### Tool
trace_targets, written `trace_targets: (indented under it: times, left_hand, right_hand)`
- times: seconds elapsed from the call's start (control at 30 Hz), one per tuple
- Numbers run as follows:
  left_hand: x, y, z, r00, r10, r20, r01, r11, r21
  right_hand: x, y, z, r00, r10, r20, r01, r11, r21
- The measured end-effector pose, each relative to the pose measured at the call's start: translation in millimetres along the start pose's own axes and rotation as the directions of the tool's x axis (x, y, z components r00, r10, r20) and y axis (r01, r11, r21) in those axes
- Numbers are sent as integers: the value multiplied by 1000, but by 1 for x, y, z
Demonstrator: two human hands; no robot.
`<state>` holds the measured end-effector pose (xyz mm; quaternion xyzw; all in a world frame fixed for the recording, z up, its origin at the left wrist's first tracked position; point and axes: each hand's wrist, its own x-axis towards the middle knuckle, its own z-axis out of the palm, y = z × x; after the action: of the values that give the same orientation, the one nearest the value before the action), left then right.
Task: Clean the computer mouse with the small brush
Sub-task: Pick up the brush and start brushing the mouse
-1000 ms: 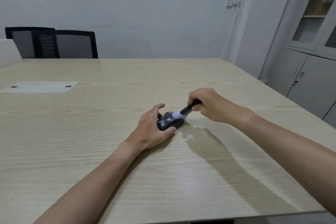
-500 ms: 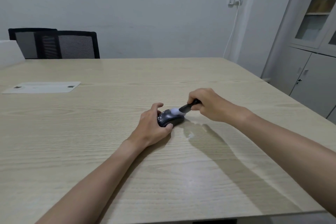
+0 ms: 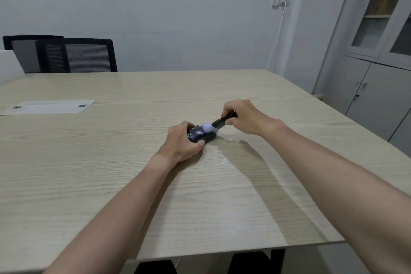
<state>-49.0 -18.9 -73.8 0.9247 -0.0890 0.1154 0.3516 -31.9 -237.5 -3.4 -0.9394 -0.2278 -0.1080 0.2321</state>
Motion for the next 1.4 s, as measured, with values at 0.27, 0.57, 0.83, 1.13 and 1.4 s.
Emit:
trace_targets:
  times: [0.27, 0.57, 0.83, 1.13, 1.4]
  left_hand:
    - [-6, 5, 0, 1000, -9, -21, 9, 1000, 7]
    - [-3, 4, -1, 1000, -13, -21, 13, 1000, -10]
    - [1, -2, 6, 996, -1, -90, 2, 1000, 10]
    - [4, -8, 18, 985, -52, -162, 61, 997, 50]
    - [1, -4, 13, 980, -33, -198, 54, 994, 100]
  right_hand:
    - [-9, 7, -12, 997, 41, 66, -39, 999, -32]
    - [-4, 8, 4, 997, 60, 42, -60, 998, -12]
    - [3, 1, -2, 991, 90, -103, -82, 993, 85]
    - [5, -18, -3, 998, 58, 36, -57, 998, -28]
    - [17, -56, 9, 994, -102, 37, 104, 993, -54]
